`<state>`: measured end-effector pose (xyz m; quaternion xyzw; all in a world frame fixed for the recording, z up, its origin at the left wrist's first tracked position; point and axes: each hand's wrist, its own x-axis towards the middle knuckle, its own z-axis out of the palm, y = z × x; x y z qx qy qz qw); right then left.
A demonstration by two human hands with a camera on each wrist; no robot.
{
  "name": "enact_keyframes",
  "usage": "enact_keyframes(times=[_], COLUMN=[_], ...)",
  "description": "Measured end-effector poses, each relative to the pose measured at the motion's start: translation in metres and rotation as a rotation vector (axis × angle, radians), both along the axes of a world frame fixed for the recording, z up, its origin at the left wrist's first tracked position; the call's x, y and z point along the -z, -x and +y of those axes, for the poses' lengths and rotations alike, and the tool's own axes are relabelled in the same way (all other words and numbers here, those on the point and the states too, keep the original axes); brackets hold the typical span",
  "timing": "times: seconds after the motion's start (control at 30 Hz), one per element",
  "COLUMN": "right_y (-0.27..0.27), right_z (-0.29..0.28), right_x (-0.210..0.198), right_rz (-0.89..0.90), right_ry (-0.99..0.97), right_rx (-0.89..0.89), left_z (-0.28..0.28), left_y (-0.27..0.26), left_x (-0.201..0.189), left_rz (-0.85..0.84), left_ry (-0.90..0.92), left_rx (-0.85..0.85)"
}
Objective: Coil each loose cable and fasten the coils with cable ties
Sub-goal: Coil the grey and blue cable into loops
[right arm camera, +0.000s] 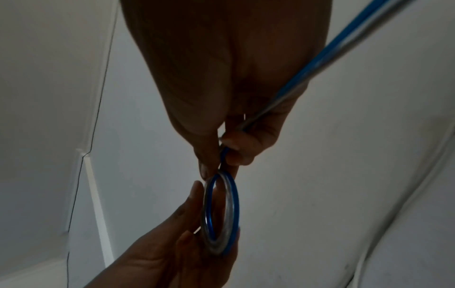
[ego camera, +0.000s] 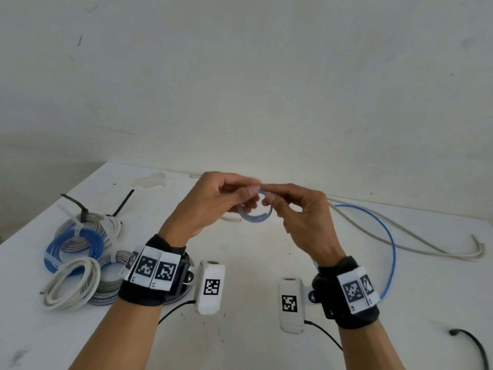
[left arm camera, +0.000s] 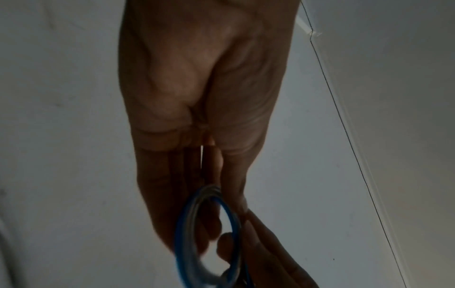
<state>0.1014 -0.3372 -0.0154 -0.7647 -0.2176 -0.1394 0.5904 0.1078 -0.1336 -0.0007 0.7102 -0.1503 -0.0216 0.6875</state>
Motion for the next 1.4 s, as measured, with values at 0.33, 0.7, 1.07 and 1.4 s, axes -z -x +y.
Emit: enact_keyframes(times=[0.33,0.7,1.07,1.4], right_y=[0.001,0.006,-0.001,0.001], right_z=[0.004,0.025,-0.004,0.002], right_x=[-0.003,0.002,-0.003,-0.004], right_rz=[0.008,0.020,0.050,0.033], right_ry=[-0.054,-0.321,0.024,-0.164], right_rx=[0.080,0.126,-0.024,0.098], left_z=[0.004,-0.015,0.002,0.008], left_y=[0.001,0.003,0.002,-0.001], left_x=[-0.003,-0.007,-0.004,-0.004], left_rz=[0.084,0.120,0.039,0.052], left_ry=[0.055,0.417,0.023,0.153], left_rx=[-0.047,-0.193,-0.082,-0.186])
